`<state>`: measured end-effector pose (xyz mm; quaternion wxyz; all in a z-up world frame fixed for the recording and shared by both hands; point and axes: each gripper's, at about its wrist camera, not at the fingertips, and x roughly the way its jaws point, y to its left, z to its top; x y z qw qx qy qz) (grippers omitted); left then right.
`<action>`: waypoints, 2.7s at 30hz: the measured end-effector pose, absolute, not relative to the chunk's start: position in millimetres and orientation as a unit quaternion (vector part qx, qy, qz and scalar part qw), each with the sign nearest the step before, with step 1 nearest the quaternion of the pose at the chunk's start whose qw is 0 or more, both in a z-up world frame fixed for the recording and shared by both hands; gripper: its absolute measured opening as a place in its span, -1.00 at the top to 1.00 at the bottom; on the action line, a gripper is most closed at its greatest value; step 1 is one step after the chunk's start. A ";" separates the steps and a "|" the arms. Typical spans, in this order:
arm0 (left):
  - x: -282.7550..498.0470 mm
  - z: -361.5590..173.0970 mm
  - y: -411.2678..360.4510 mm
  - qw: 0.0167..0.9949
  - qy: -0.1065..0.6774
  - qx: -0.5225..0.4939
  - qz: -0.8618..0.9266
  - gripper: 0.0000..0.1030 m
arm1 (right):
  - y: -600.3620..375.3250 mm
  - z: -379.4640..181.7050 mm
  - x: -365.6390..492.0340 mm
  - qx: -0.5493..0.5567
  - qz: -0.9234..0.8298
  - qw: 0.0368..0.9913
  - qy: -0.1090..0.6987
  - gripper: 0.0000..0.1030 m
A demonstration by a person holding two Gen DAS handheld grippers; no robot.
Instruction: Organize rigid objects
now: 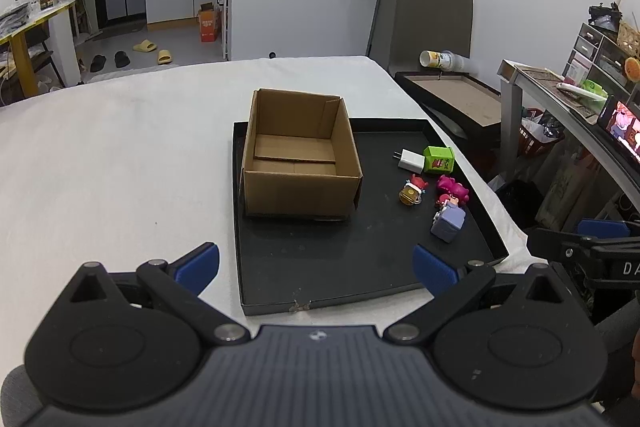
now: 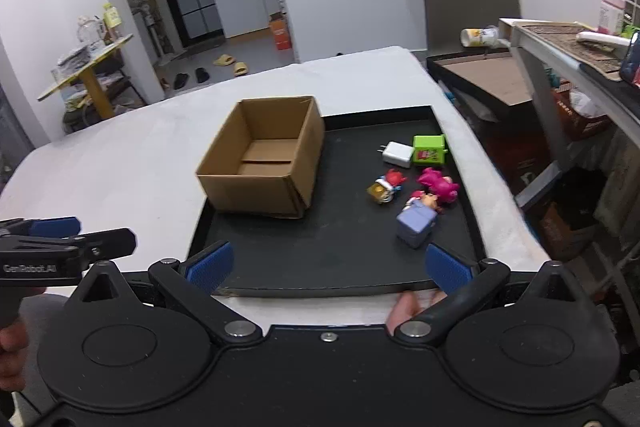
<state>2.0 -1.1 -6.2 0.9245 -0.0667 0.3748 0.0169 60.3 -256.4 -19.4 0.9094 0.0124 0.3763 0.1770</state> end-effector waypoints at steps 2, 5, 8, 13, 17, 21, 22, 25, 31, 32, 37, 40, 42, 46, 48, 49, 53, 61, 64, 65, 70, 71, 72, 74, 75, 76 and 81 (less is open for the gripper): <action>2.7 -6.2 -1.3 0.925 0.374 -0.066 0.017 -0.98 | -257.7 -19.2 60.9 0.013 0.173 0.910 0.376 -1.00; 2.1 -5.6 -2.2 0.925 0.374 -0.062 0.010 -0.98 | -258.9 -19.1 61.4 0.017 0.172 0.911 0.375 -1.00; 0.1 -4.3 -6.3 0.928 0.369 -0.045 0.006 -0.98 | -257.9 -18.7 61.4 0.015 0.173 0.911 0.374 -1.00; 1.4 -4.7 -4.1 0.926 0.374 -0.055 0.007 -0.98 | -255.7 -19.3 60.8 0.009 0.169 0.912 0.375 -1.00; 2.4 -4.7 -0.1 0.924 0.377 -0.060 0.010 -0.98 | -254.3 -18.5 60.0 0.005 0.168 0.913 0.372 -1.00; 1.2 -3.2 -2.1 0.925 0.376 -0.049 0.002 -0.98 | -254.1 -18.6 59.8 0.004 0.168 0.913 0.371 -1.00; 1.3 -3.1 -2.2 0.925 0.376 -0.049 0.003 -0.98 | -254.3 -18.8 60.0 0.005 0.168 0.913 0.371 -1.00; 0.1 -2.9 -1.8 0.925 0.376 -0.052 0.004 -0.98 | -254.0 -18.2 58.7 0.004 0.166 0.915 0.368 -1.00; -1.5 0.8 -6.6 0.929 0.369 -0.032 0.003 -0.98 | -254.5 -18.0 57.1 0.005 0.165 0.916 0.366 -1.00; -1.7 1.2 -7.9 0.930 0.367 -0.025 0.007 -0.98 | -254.5 -17.8 57.0 0.005 0.164 0.916 0.365 -1.00; 0.6 1.0 -6.3 0.928 0.370 -0.033 0.005 -0.98 | -256.3 -16.6 58.0 0.009 0.157 0.918 0.363 -1.00; 2.0 0.9 -4.9 0.927 0.372 -0.035 0.005 -0.98 | -257.0 -17.3 59.1 0.009 0.155 0.918 0.365 -1.00; 2.5 1.2 -4.6 0.927 0.372 -0.036 0.005 -0.98 | -257.1 -17.5 59.1 0.009 0.155 0.918 0.365 -1.00; 3.2 2.0 -2.6 0.927 0.372 -0.037 0.008 -0.98 | -257.2 -17.6 59.3 0.009 0.154 0.918 0.365 -1.00; 3.8 2.1 -1.7 0.927 0.373 -0.038 0.008 -0.98 | -257.2 -17.5 59.3 0.009 0.155 0.918 0.365 -1.00; 4.0 2.1 -1.6 0.927 0.373 -0.038 0.008 -0.98 | -257.1 -17.6 60.4 0.008 0.154 0.918 0.365 -1.00; 3.9 1.9 -1.3 0.927 0.373 -0.038 0.007 -0.98 | -258.3 -19.0 61.6 0.008 0.150 0.919 0.366 -1.00; 10.7 -1.3 1.1 0.925 0.377 -0.042 0.003 -0.98 | -257.2 -22.5 64.2 0.004 0.143 0.917 0.373 -1.00; 15.7 -4.0 4.0 0.924 0.380 -0.050 0.002 -0.98 | -256.2 -23.1 66.1 -0.001 0.145 0.916 0.375 -1.00; 17.8 -5.1 5.3 0.923 0.381 -0.053 0.001 -0.98 | -255.8 -23.8 67.4 -0.003 0.142 0.915 0.377 -1.00; 28.8 -11.9 11.5 0.921 0.384 -0.061 0.006 -0.98 | -259.6 -26.0 77.3 0.009 0.131 0.913 0.387 -1.00; 31.5 -13.7 12.9 0.921 0.385 -0.064 0.008 -0.98 | -259.8 -25.7 79.4 0.009 0.127 0.913 0.388 -1.00; 35.0 -16.2 14.8 0.920 0.385 -0.067 0.009 -0.98 | -260.3 -25.4 81.6 0.011 0.123 0.913 0.388 -1.00; 41.6 -20.8 18.5 0.917 0.391 -0.071 0.015 -0.98 | -262.4 -24.7 87.1 0.017 0.114 0.914 0.389 -1.00; 44.7 -23.3 20.6 0.915 0.395 -0.074 0.018 -0.98 | -263.4 -24.2 89.6 0.021 0.110 0.914 0.390 -1.00; 46.9 -25.1 22.4 0.914 0.398 -0.077 0.019 -0.98 | -264.1 -23.5 92.6 0.023 0.106 0.915 0.390 -1.00; 57.5 -32.2 27.9 0.910 0.406 -0.080 0.020 -0.98 | -263.0 -24.2 104.4 0.017 0.097 0.916 0.388 -1.00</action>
